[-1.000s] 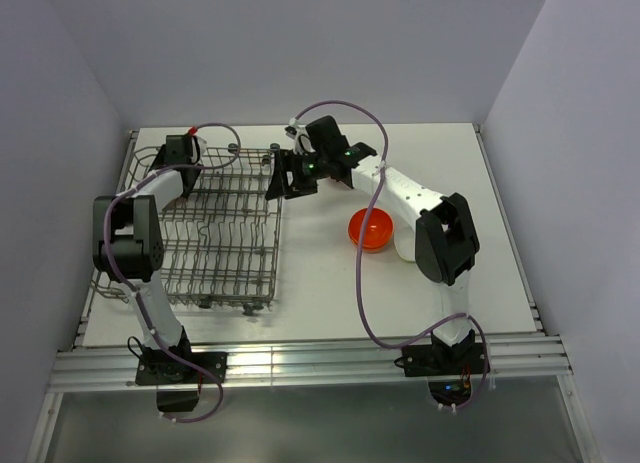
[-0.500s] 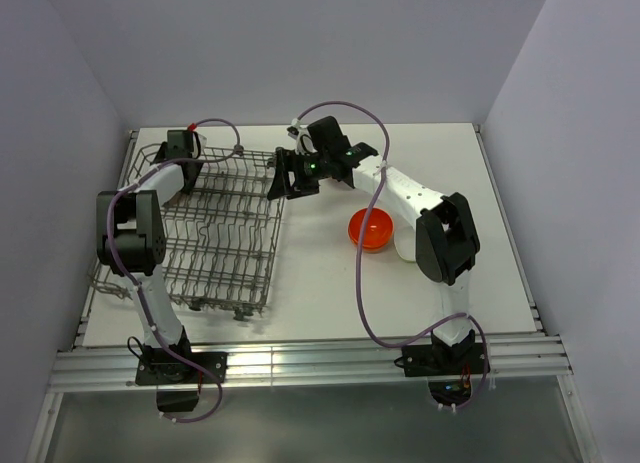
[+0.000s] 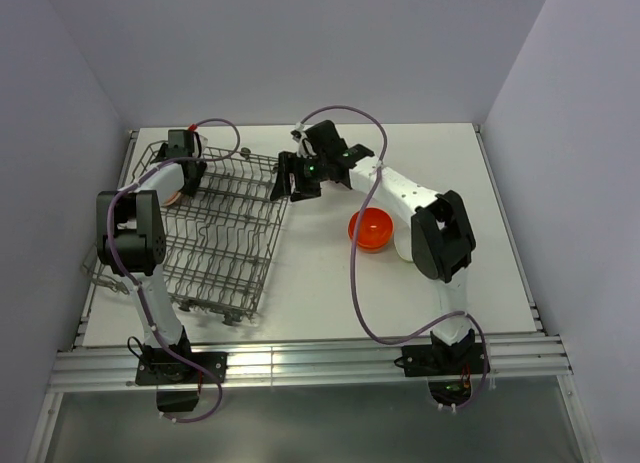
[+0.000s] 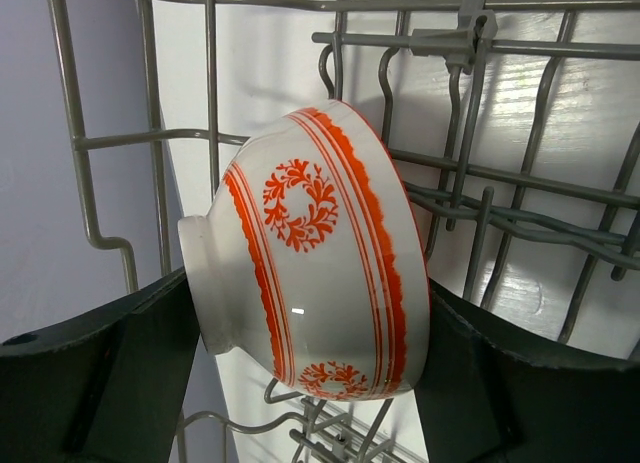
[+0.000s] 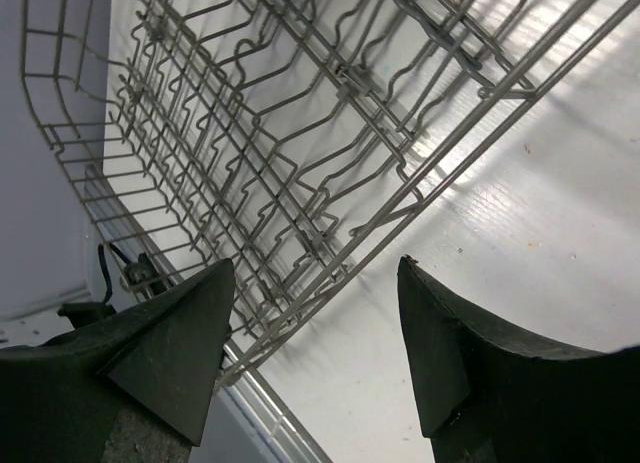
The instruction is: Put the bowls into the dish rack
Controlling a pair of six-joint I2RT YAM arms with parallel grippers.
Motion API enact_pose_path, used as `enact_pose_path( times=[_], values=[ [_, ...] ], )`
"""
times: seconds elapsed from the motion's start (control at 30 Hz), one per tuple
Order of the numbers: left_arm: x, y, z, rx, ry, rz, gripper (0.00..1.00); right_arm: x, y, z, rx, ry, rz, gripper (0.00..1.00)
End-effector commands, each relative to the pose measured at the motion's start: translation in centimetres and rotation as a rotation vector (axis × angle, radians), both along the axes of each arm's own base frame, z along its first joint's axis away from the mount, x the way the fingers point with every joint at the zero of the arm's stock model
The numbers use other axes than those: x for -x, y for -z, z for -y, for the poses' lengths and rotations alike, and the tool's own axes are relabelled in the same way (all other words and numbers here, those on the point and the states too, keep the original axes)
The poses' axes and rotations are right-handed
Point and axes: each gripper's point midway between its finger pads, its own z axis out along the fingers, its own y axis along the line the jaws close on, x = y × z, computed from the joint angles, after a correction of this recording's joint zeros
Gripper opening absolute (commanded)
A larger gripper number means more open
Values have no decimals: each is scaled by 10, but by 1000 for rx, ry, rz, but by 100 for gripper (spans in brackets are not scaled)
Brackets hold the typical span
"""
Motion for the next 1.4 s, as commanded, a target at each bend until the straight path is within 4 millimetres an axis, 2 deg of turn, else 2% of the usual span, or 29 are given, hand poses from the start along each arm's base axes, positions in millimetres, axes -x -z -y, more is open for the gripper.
enact_pose_path(
  times=[0.0,0.1,0.13,0.2,0.23,0.4,0.43,0.53,0.57,0.67,0.8,0.83,0.87,0.97,1.07,1.37],
  values=[
    [-11,-21,3,25,-4,54,80,-2,17,-6,9,51,-67,73],
    [-11,-20,4,29,-5,51,80,-5,25,-14,-18,55,-110,72],
    [-11,-21,4,29,-3,52,80,-8,21,-18,-29,56,-105,71],
    [-11,-20,5,35,-3,52,80,-14,31,-20,-20,68,-120,66],
    [-11,-21,5,37,-3,53,80,-17,29,-23,-29,68,-119,63],
    [-11,-18,9,61,3,42,80,-25,43,-27,-29,81,-144,35],
    [-11,-18,12,73,14,42,82,-29,41,-27,-35,86,-137,21],
    [-11,-17,14,83,28,35,85,-42,41,-21,-50,109,-129,3],
    [-10,-17,14,83,28,34,86,-45,40,-20,-51,110,-124,0],
    [-10,-16,16,88,36,32,87,-54,38,-16,-65,110,-111,0],
    [-9,-19,21,119,52,25,89,-54,36,-16,-81,100,-114,0],
    [-8,-20,23,125,60,24,99,-54,36,-17,-84,98,-113,0],
    [-6,-20,26,141,75,16,99,-54,36,-17,-86,92,-113,0],
    [-3,-35,29,148,87,45,99,-55,33,-18,-92,86,-110,0],
    [1,-38,30,150,89,50,100,-55,35,-19,-95,85,-114,0],
    [2,-77,44,225,124,137,99,-59,36,-16,-75,88,-82,0]
  ],
)
